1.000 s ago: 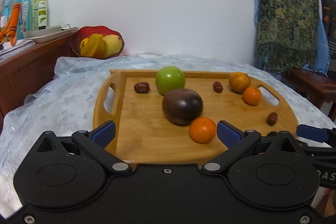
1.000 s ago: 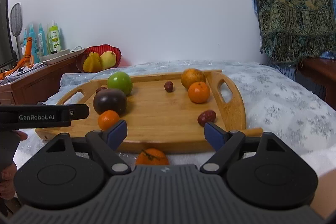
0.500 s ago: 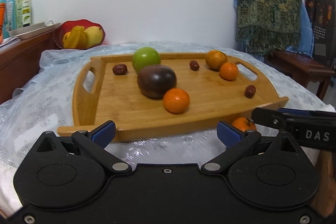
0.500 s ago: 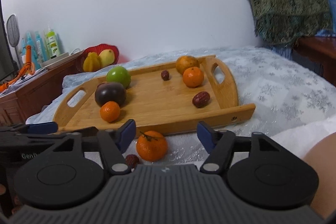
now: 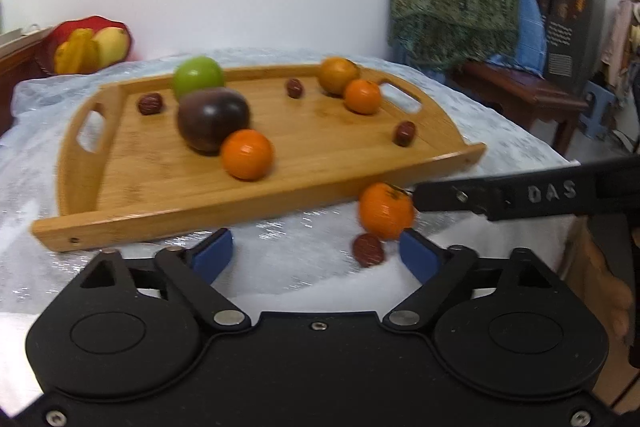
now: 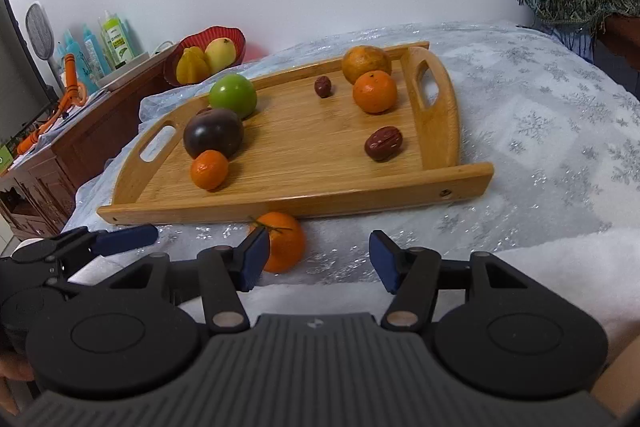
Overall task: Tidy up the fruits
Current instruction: 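Move both tools back toward the remaining mandarin and date, then grasp a red date with the left tool while the right tool grasps a mandarin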
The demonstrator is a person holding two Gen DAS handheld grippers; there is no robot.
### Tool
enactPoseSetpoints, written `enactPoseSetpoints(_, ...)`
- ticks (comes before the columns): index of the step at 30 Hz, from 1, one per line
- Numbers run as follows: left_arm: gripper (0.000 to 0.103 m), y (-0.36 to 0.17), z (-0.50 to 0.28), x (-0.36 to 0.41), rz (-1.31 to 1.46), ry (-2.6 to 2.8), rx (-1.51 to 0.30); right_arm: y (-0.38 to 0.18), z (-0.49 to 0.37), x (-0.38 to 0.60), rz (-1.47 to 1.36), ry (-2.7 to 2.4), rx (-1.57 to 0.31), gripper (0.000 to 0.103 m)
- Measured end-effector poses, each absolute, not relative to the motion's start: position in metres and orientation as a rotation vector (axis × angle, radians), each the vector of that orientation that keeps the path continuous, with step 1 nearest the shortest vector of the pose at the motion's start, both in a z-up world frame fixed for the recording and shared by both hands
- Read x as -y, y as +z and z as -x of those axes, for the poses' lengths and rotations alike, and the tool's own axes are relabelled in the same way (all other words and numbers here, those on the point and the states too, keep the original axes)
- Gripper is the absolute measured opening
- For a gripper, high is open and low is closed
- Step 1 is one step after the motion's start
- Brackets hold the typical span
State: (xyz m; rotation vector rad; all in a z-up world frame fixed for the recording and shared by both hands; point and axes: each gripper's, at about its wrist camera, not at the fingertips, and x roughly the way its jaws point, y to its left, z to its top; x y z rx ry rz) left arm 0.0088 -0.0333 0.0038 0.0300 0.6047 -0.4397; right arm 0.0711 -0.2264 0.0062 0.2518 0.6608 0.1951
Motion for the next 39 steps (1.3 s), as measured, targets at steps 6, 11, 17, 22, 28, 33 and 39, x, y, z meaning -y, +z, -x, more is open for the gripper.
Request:
enactPoseSetpoints(6,0.053,-0.003,-0.011,0.048,-0.044,-0.488,-0.65,0.005,-0.071,0.236,-0.31,0.19,-0.648,0.064)
enactPoseSetpoints(11,0.033,-0.005,-0.014,0.053,-0.039,-0.477,-0.648,0.005,-0.071,0.236,-0.325,0.203,-0.634,0.064)
enactPoseSetpoints(17,0.019,-0.007,-0.012,0.052,-0.059,-0.414,-0.623,0.003,-0.069,0.234,-0.338,0.2,-0.62,0.064)
enactPoseSetpoints(22,0.019,-0.007,-0.014,0.046,-0.058,-0.375,-0.622,0.002,-0.066,0.227,-0.306,0.189,-0.599,0.064)
enactPoseSetpoints(28,0.021,-0.006,-0.017,0.04,-0.044,-0.329,-0.625,0.001,-0.063,0.214,-0.271,0.214,-0.58,0.064)
enactPoseSetpoints(33,0.021,-0.006,-0.02,0.028,-0.02,-0.272,-0.629,0.001,-0.06,0.203,-0.231,0.181,-0.547,0.062)
enactPoseSetpoints(39,0.021,-0.004,-0.021,0.021,0.003,-0.26,-0.63,0.0,-0.052,0.187,-0.168,0.161,-0.499,0.059)
